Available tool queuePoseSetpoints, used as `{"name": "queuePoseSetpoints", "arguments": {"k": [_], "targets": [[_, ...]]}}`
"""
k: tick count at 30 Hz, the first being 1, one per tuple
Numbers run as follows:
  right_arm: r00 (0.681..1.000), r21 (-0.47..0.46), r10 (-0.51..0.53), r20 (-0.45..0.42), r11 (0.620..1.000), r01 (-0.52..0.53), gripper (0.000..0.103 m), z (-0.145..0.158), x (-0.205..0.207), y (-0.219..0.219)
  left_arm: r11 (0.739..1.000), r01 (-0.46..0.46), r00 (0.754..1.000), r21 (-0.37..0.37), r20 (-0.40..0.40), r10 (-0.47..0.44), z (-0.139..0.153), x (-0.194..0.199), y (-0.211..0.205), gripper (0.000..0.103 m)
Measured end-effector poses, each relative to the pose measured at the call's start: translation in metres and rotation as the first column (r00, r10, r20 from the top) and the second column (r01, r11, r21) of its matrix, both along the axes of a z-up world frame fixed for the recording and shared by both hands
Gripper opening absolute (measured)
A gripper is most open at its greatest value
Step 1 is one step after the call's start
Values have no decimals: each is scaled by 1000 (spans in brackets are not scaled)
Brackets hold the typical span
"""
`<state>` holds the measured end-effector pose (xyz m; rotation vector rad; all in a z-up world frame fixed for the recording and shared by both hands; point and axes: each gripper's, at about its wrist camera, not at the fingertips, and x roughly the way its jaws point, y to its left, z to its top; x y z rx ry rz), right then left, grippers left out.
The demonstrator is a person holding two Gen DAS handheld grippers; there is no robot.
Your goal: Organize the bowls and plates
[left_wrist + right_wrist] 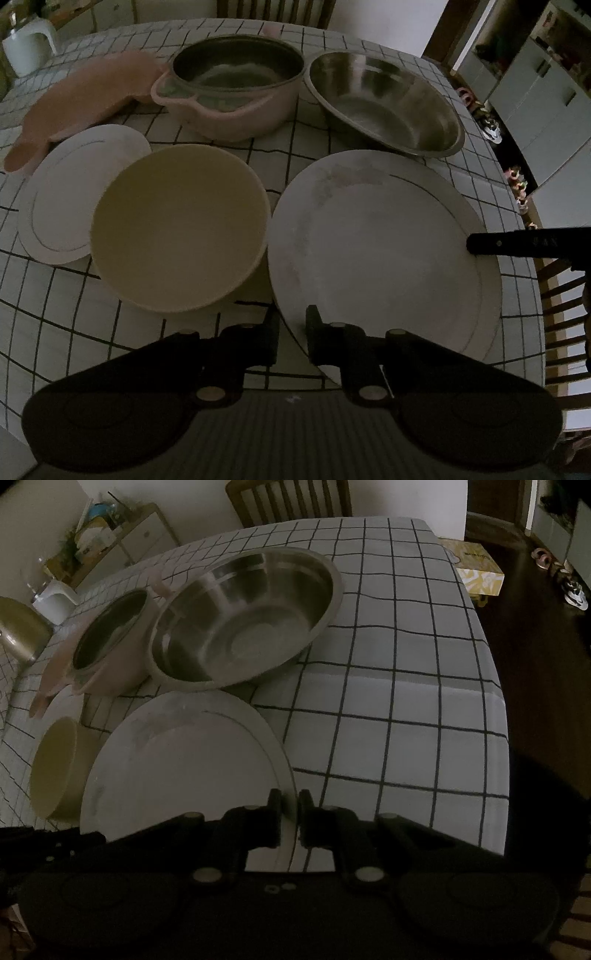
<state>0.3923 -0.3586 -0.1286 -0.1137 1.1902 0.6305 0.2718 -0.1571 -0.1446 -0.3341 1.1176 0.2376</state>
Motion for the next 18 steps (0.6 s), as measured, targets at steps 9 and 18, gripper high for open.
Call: {"name": "queuePoseSetpoints", "arguments": {"k": [9,18], "targets": [[1000,8,-24,-4,1000,24,9,2,-29,-23,998,63,998,-6,-5,-63,1,-12,-4,12],[995,12,-102,-6,995,102,8,9,-77,-51,986,164,986,-16,-11,-164,6,-31,-16,11]]}}
